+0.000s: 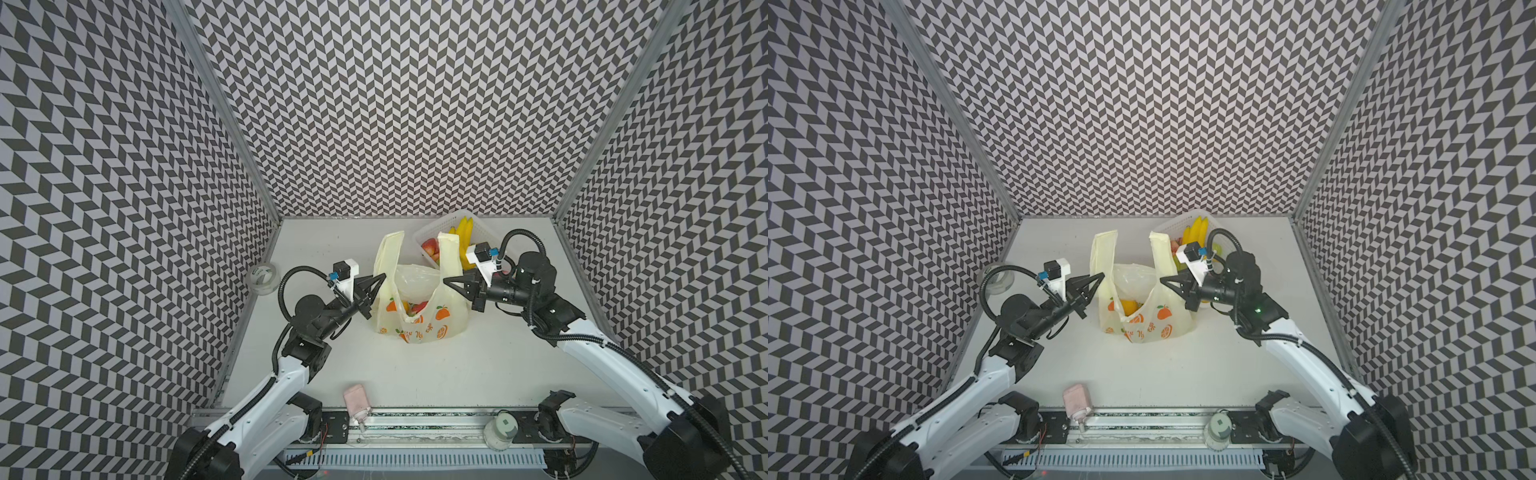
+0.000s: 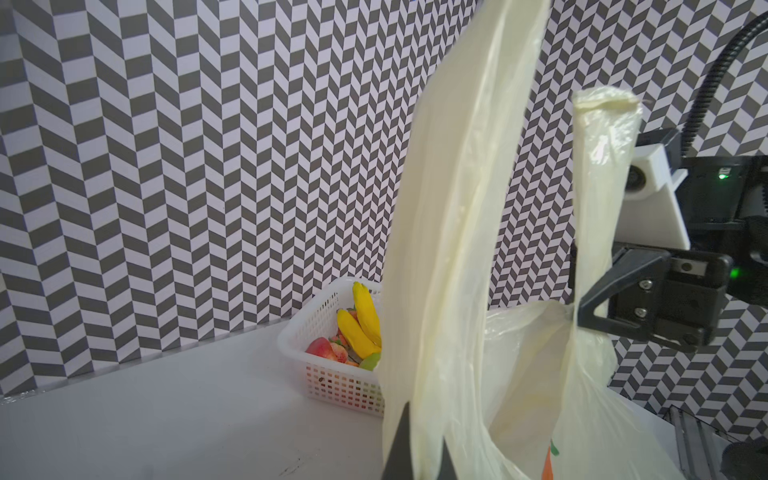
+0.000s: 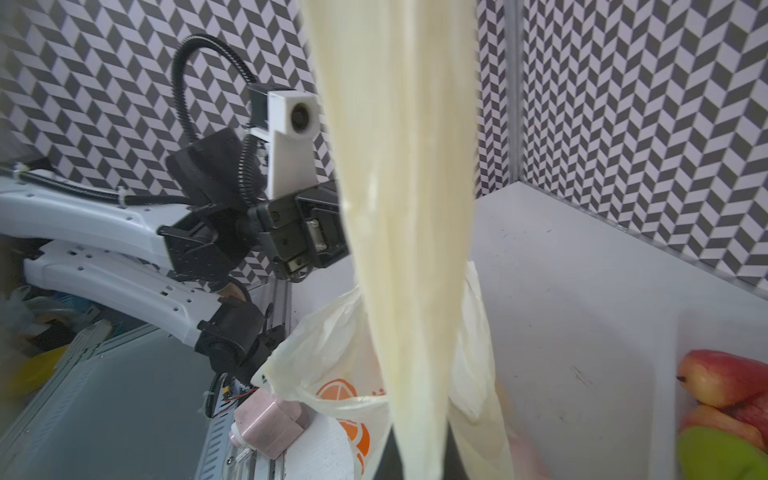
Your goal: Place the fake fruits into the plastic bag and tie a complex knot
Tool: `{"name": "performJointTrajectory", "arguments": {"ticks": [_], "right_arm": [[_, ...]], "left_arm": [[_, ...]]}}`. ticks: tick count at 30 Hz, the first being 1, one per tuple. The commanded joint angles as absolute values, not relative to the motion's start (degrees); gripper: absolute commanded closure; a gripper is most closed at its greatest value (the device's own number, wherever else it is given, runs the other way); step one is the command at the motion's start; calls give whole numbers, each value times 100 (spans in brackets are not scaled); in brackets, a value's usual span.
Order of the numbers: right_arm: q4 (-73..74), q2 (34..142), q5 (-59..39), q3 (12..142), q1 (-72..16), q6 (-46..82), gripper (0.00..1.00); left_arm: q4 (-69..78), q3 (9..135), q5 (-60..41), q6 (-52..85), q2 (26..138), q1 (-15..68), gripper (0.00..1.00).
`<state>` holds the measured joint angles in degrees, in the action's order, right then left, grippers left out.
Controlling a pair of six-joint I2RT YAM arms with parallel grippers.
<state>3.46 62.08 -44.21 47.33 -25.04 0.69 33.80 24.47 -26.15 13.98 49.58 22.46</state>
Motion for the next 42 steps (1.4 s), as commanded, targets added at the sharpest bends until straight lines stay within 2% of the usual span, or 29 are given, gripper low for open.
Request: {"name": "performJointTrajectory", "arguments": {"ticks": [1, 5, 12, 18, 23, 31, 37, 42], "right_arm": [[57, 6008, -4132, 4842, -2248, 3, 100], [-443, 5979, -3927, 4912, -1850, -211, 100], [-612, 5934, -3757, 5035, -1626, -320, 100], [-408, 6031, -4111, 5130, -1626, -451, 100], [-997, 6300, -4576, 5428, -1626, -1308, 100], [-1469, 6652, -5398, 5835, -1626, -2256, 100], [-1695, 6942, -5641, 6038, -1659, -2540, 100], [-1849, 7090, -5348, 6160, -1966, -2734, 98]], "left_arm": [[2549, 2788, -2540, 1022, 4640, 2215, 100], [1664, 3084, -2560, 642, 4371, 2206, 100], [1331, 3223, -2722, 318, 4105, 2193, 100], [1081, 3429, -3710, -363, 4214, 2196, 100], [348, 3753, -4194, -1389, 4249, 2197, 100], [-989, 4424, -5134, -2767, 4887, 2145, 100], [-1725, 4942, -5519, -3414, 5410, 2140, 100], [-2462, 5429, -5633, -3914, 5829, 2139, 100]]}}
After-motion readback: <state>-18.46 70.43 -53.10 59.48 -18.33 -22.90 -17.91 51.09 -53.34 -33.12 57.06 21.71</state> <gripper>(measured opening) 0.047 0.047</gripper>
